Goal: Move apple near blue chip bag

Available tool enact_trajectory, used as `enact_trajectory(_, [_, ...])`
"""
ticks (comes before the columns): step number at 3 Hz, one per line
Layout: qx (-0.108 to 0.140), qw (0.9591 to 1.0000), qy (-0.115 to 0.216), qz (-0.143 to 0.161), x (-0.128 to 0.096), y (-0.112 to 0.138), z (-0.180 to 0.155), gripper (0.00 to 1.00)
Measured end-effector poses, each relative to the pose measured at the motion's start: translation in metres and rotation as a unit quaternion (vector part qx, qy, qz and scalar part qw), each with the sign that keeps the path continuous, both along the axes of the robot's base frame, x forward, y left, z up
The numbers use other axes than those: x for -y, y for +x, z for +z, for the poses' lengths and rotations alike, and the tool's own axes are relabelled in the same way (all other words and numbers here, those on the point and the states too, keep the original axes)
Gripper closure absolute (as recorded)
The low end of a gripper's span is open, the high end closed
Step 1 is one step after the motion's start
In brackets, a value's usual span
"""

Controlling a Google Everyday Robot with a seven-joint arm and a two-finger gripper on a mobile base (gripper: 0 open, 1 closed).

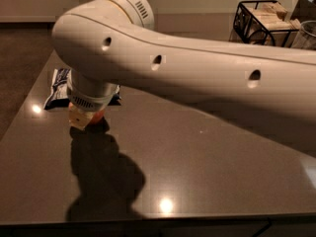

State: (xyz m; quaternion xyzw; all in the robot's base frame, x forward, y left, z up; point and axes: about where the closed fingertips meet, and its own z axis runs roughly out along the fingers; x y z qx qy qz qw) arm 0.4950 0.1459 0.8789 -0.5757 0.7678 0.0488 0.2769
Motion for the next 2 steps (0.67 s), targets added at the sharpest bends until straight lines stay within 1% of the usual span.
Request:
enact_trajectory(1, [0.005,0.9999,0.011,-0.008,-0.003,0.0103,-0.0003,0.57])
enact_trajectory(2, [0.007,0.9999,0.009,-0.009,-0.0046,0.0151,-0.0047,0.35])
